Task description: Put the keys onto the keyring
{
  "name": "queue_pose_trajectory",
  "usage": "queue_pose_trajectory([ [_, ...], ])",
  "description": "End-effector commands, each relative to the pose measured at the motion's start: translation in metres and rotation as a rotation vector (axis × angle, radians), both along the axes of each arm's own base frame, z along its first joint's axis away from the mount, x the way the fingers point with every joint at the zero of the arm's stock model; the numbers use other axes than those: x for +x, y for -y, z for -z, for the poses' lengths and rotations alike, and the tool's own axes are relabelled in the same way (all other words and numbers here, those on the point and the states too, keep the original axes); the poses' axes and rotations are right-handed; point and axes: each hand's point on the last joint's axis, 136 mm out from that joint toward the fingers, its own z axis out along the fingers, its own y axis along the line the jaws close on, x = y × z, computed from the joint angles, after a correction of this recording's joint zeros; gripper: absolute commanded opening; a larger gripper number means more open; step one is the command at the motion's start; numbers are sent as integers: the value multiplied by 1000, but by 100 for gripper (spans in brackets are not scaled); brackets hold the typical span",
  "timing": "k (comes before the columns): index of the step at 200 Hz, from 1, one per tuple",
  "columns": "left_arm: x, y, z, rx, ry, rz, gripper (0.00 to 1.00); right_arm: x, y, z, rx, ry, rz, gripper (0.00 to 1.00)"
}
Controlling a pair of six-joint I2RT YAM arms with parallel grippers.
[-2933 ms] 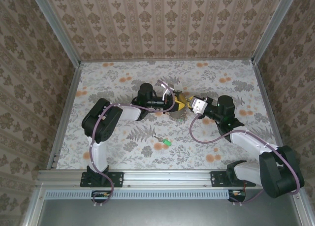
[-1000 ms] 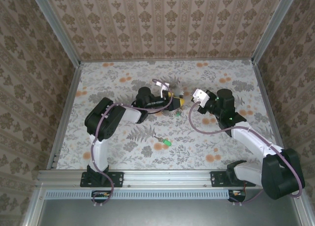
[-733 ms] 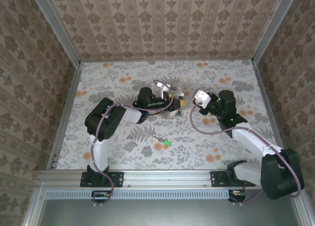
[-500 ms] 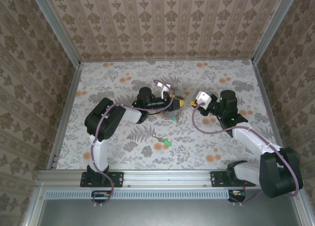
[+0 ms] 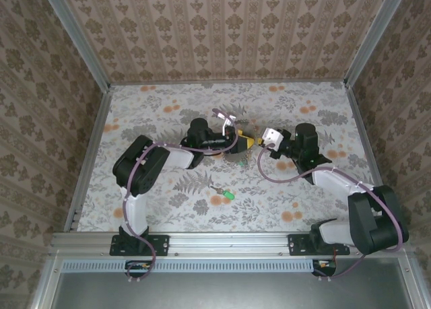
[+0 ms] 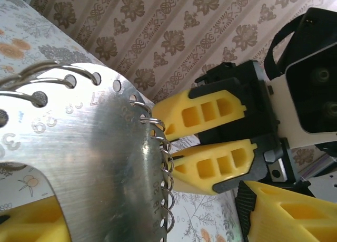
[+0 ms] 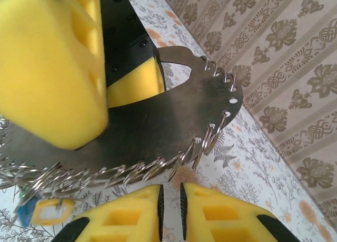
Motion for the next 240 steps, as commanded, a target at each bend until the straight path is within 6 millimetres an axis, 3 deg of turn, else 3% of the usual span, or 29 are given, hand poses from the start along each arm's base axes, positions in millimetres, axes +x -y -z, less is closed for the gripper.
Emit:
queue_pose_trajectory([
  [1, -12, 0, -36, -65, 110, 38, 66, 12, -6, -16, 22, 58, 18, 21],
  [64, -15, 1, -34, -64, 110, 54, 65, 18, -2, -21, 56, 91, 73, 21],
  [147, -14, 2, -29, -58, 93, 47, 64, 4, -10, -19, 65, 94, 7, 21],
  [155, -14, 2, -29, -59, 90, 45, 64, 4, -10, -20, 65, 100, 9, 19],
  [171, -12, 2, -28, -56, 82, 38, 64, 4, -9, -20, 60, 110, 20, 5],
  [176, -11, 2, -27, -54, 77, 33, 66, 5, -7, -20, 57, 113, 29, 0],
  [202, 0, -1, -18, -37, 13, -29, 75, 9, 0, -17, 35, 117, 79, 0],
  [208, 5, -2, -14, -28, -14, -55, 83, 10, 3, -16, 30, 118, 101, 0],
  [212, 8, -3, -11, -18, -38, -72, 97, 12, 5, -16, 27, 117, 116, 0],
  [214, 9, -3, -9, -12, -51, -80, 99, 12, 6, -15, 25, 117, 121, 0],
  [240, 20, -7, 5, 25, -166, -175, 100, 15, 16, -7, -1, 106, 176, 0],
])
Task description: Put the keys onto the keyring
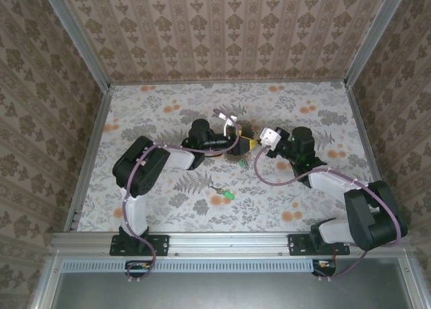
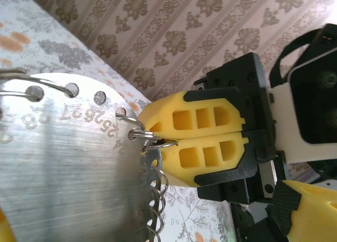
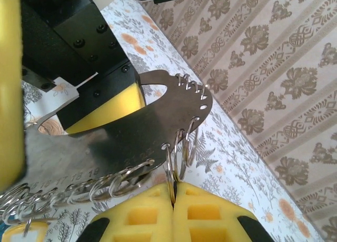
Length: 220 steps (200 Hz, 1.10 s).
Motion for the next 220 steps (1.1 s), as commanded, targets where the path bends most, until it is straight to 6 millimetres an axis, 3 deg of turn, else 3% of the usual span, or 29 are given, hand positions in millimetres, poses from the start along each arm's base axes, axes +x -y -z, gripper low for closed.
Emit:
queue_pose_trajectory([
  [1, 20, -11, 1, 15, -103, -143, 100, 5, 14, -4, -20, 32, 79, 0],
  [44, 23, -17, 20, 131, -211, -200, 100, 9, 19, 13, -45, -11, 105, 0],
  [78, 18, -15, 22, 249, -280, -163, 100, 12, 19, 23, -46, -43, 104, 0],
  [100, 15, -15, 21, 319, -305, -142, 100, 15, 19, 17, 22, -83, 110, 0],
  [103, 15, -14, 21, 325, -311, -141, 100, 16, 19, 21, 41, -113, 119, 1],
  [115, 15, -13, 16, 316, -314, -135, 100, 24, 25, 15, 192, -208, 192, 36],
  [125, 17, -12, 10, 295, -310, -144, 100, 33, 37, 7, 392, -312, 311, 47],
  [131, 18, -13, 6, 286, -308, -149, 100, 36, 44, 8, 494, -400, 371, 49],
  [136, 19, -12, 3, 282, -304, -152, 100, 35, 48, -4, 565, -445, 395, 51],
  [144, 21, -13, 0, 284, -302, -160, 100, 37, 54, -1, 654, -548, 469, 53],
  [165, 25, -14, -7, 278, -295, -167, 100, 26, 69, 28, 892, -909, 711, 57],
  [171, 26, -15, -8, 273, -301, -169, 100, 24, 63, 25, 969, -996, 683, 56],
  [177, 28, -16, -10, 267, -312, -171, 100, 21, 58, 38, 1052, -1099, 687, 53],
  [194, 32, -15, -18, 231, -333, -174, 100, 16, 40, 40, 1330, -1202, 586, 54],
  [210, 34, -13, -29, 204, -333, -171, 100, 13, 19, 42, 1371, -1323, 488, 52],
  [220, 35, -12, -32, 199, -337, -172, 100, 10, 7, 41, 1373, -1360, 436, 57],
])
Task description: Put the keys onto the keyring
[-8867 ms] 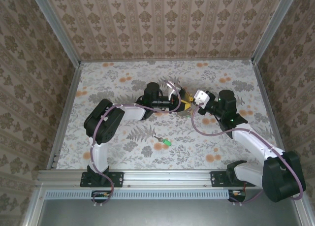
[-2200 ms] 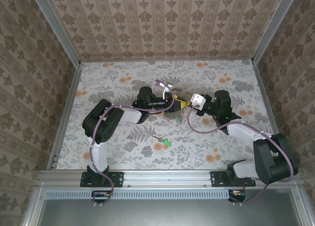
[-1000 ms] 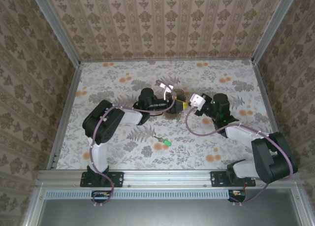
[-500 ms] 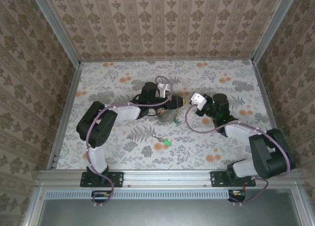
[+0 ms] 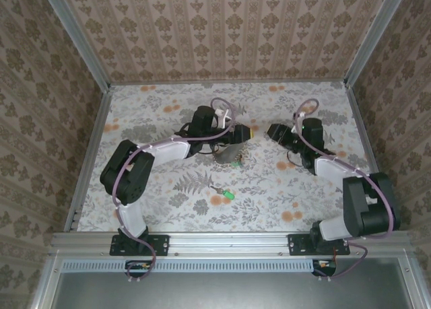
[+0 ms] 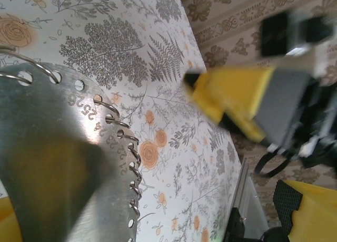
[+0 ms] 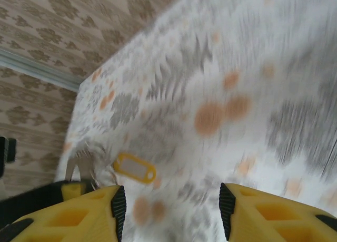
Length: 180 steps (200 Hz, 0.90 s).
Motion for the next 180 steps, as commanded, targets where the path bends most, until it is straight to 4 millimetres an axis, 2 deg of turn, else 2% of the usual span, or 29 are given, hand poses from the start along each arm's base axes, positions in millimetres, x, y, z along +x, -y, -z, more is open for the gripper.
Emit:
queue_pose_trajectory([
  [1, 8, 5, -51, -101, 54, -2, 100, -13, -43, -3, 345, -158, -88, 58],
  [36, 10, 6, -57, -115, 37, -13, 100, -12, -70, -22, 391, -124, -197, 63],
  [66, 10, 6, -61, -118, 42, -23, 100, -10, -84, -18, 380, -145, -224, 64],
  [85, 10, 7, -62, -116, 42, -18, 99, -6, -92, -20, 406, -135, -241, 61],
  [115, 8, 8, -62, -117, 41, -14, 88, 0, -99, -28, 438, -122, -254, 51],
  [132, 6, 9, -61, -115, 38, -11, 81, 2, -101, -27, 444, -128, -253, 37],
  [156, 5, 10, -63, -119, 34, -13, 75, 3, -105, -29, 458, -120, -259, 24],
  [180, 5, 10, -64, -117, 39, -21, 75, 1, -106, -28, 450, -114, -250, 11],
])
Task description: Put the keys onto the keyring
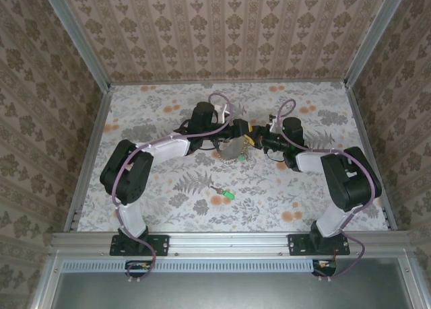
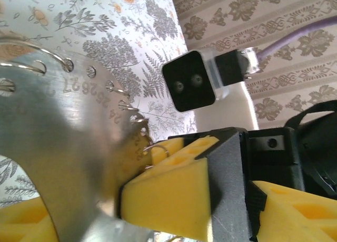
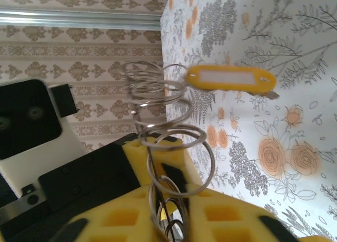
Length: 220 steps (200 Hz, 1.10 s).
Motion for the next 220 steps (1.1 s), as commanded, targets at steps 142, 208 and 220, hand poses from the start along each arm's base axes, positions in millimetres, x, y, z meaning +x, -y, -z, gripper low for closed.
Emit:
queue_pose_trajectory([
  [142, 3, 8, -37, -4, 78, -33, 83, -20, 28, 7, -470, 65, 110, 0],
  [208, -1, 3, -28, 75, 51, -49, 86, -19, 38, -18, -626, 154, 174, 0],
  [220, -1, 5, -31, 55, 51, -46, 86, -19, 28, -28, -603, 197, 152, 0],
])
